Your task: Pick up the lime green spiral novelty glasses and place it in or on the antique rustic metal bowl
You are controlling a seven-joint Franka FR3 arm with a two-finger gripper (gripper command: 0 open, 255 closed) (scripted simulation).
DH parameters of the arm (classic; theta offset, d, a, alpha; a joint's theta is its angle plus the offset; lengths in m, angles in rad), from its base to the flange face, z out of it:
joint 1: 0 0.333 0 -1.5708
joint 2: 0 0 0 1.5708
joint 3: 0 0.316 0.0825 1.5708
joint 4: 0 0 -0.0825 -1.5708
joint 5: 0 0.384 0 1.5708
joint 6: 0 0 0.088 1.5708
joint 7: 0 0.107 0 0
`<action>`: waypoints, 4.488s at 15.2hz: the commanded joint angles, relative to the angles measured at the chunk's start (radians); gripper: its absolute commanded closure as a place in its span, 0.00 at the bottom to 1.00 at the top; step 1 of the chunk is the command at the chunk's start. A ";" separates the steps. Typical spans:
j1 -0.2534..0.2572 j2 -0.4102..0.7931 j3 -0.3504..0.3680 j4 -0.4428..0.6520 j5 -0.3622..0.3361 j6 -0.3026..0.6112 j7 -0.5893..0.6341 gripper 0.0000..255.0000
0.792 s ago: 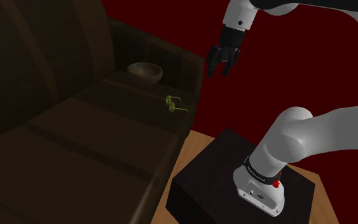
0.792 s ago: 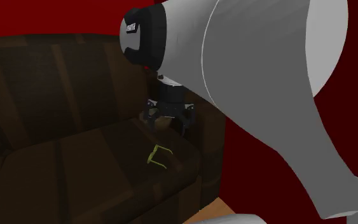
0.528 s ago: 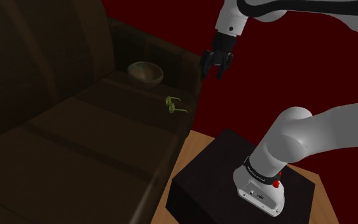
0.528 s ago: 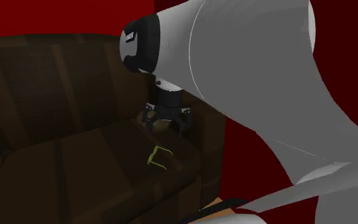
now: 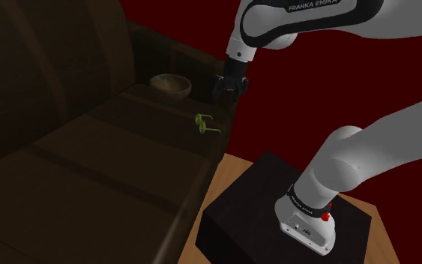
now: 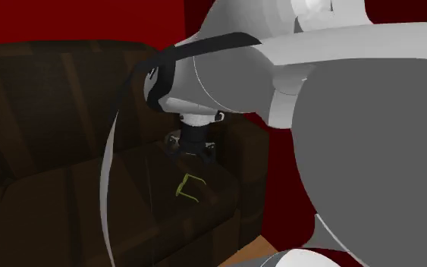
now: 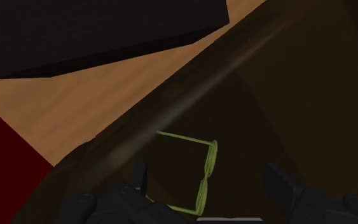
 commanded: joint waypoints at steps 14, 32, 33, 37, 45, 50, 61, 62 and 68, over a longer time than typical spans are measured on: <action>0.009 0.386 0.032 0.051 0.062 0.352 0.047 0.00; 0.012 0.401 0.034 0.043 0.066 0.374 0.045 1.00; 0.012 0.401 0.034 0.043 0.066 0.374 0.045 1.00; 0.010 0.375 0.033 0.060 0.059 0.332 0.055 1.00; 0.005 0.316 0.030 0.114 0.042 0.220 0.078 1.00; 0.003 0.287 0.028 0.155 0.034 0.151 0.091 1.00; -0.001 0.244 0.024 0.263 0.020 0.002 0.117 1.00; -0.002 0.242 0.023 0.274 0.019 -0.011 0.119 1.00; -0.004 0.274 0.021 0.362 0.012 -0.067 0.128 1.00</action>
